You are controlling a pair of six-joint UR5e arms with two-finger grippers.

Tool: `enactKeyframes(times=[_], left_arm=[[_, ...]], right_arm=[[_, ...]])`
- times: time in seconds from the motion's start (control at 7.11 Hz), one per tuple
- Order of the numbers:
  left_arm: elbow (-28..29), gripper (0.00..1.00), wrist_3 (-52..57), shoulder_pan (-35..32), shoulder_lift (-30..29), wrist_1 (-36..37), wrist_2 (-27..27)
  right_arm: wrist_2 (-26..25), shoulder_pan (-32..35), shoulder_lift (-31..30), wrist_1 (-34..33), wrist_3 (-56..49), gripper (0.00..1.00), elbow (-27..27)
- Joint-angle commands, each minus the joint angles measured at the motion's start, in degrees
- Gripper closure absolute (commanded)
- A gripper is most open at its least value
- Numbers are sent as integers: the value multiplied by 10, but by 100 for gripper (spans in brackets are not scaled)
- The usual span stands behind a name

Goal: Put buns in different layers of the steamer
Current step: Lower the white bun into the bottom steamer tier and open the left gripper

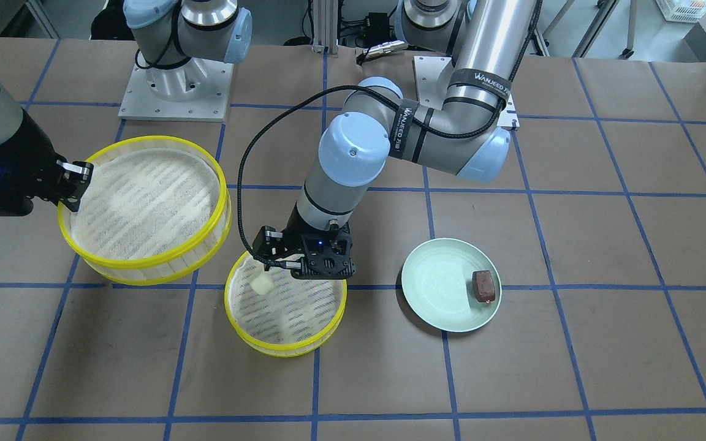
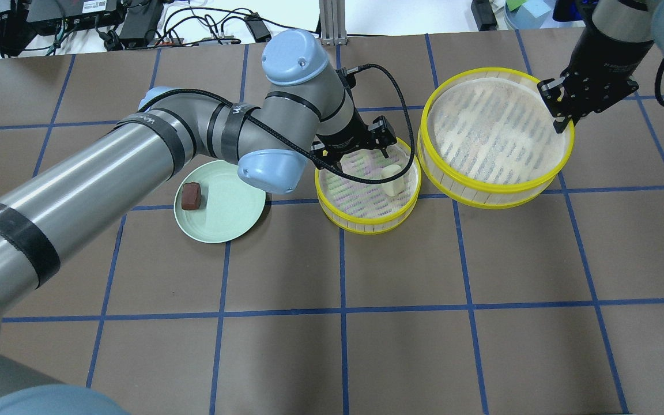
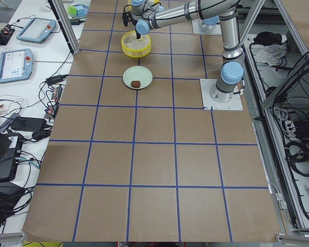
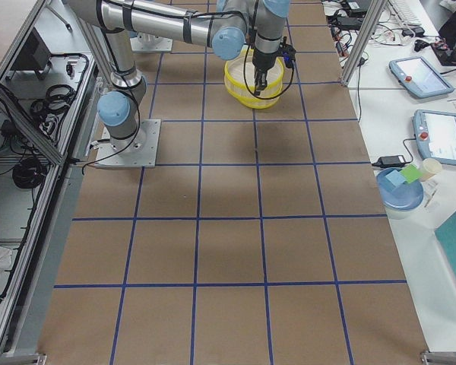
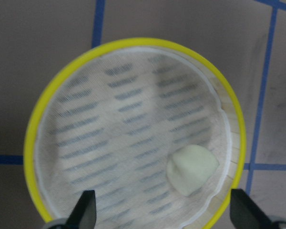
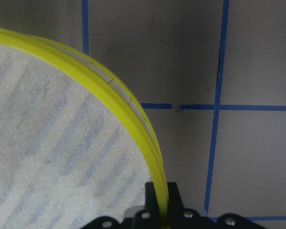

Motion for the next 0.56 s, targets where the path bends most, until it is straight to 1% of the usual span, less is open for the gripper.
enactKeyframes(times=[0.0,0.14,0.28,0.42], left_arm=[[2,0,92,71,34,-84,38],[-2,0,155,99,54,-105,77],[-7,0,189,116,68,-152,149],[-7,0,226,135,74,-168,189]], right_arm=[[2,31,8,-27,27,100,0],[2,66,26,-59,76,100,-2],[2,93,53,-96,114,100,-2],[2,125,96,-145,166,100,-5]])
